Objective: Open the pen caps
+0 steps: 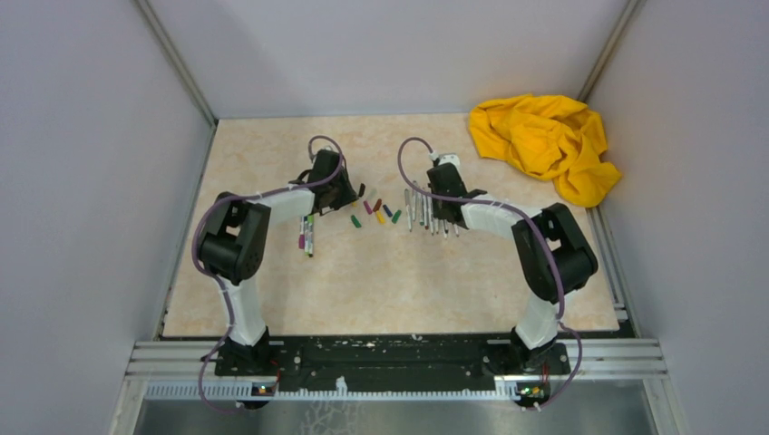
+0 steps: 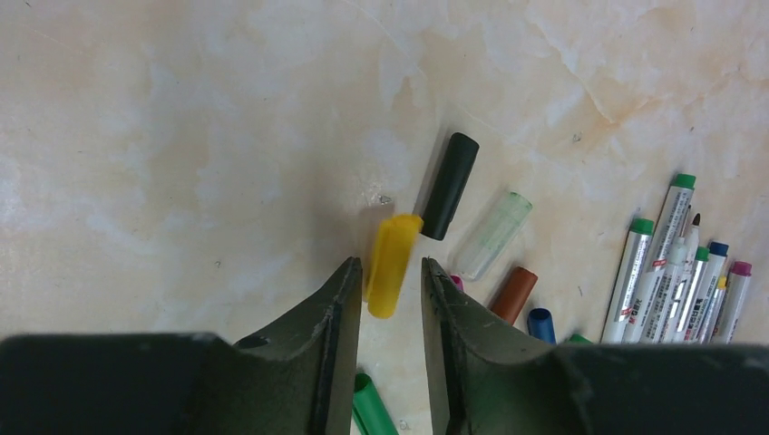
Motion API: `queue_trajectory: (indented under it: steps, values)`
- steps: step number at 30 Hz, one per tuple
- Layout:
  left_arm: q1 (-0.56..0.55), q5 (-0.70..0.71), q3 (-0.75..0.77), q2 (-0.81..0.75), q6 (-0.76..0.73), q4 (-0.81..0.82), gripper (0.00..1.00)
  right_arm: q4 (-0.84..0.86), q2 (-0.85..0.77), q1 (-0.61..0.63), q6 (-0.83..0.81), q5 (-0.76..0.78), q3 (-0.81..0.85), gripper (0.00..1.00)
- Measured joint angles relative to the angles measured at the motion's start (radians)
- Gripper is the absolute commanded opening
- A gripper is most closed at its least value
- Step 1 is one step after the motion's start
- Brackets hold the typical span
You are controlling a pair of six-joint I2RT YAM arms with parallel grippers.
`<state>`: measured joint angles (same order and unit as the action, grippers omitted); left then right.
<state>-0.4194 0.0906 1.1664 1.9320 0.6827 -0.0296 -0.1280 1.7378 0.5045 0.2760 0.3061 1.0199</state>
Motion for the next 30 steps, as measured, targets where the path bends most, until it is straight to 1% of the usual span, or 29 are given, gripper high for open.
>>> queue_trajectory:
  steps: [7, 14, 19, 20, 26, 30]
  values:
    - [-0.004, 0.018, 0.010, 0.000, -0.004, -0.009, 0.42, -0.001, 0.025, -0.011, -0.039, 0.039, 0.013, 0.06]
    - [-0.010, 0.049, 0.011, -0.008, -0.003, -0.019, 0.45, 0.000, 0.046, -0.015, -0.064, 0.056, 0.021, 0.18]
    - [-0.013, 0.066, 0.009, -0.042, -0.002, -0.023, 0.48, 0.003, 0.063, -0.017, -0.075, 0.067, 0.025, 0.24]
    - [-0.013, 0.069, 0.008, -0.052, -0.002, -0.023, 0.49, 0.003, 0.063, -0.017, -0.075, 0.067, 0.026, 0.25]
    - [-0.013, 0.084, -0.005, -0.091, 0.009, -0.018, 0.50, 0.007, 0.064, -0.017, -0.076, 0.065, 0.029, 0.25]
    - [-0.013, 0.110, -0.056, -0.140, 0.032, -0.007, 0.59, 0.013, 0.048, -0.014, -0.091, 0.048, 0.026, 0.26]
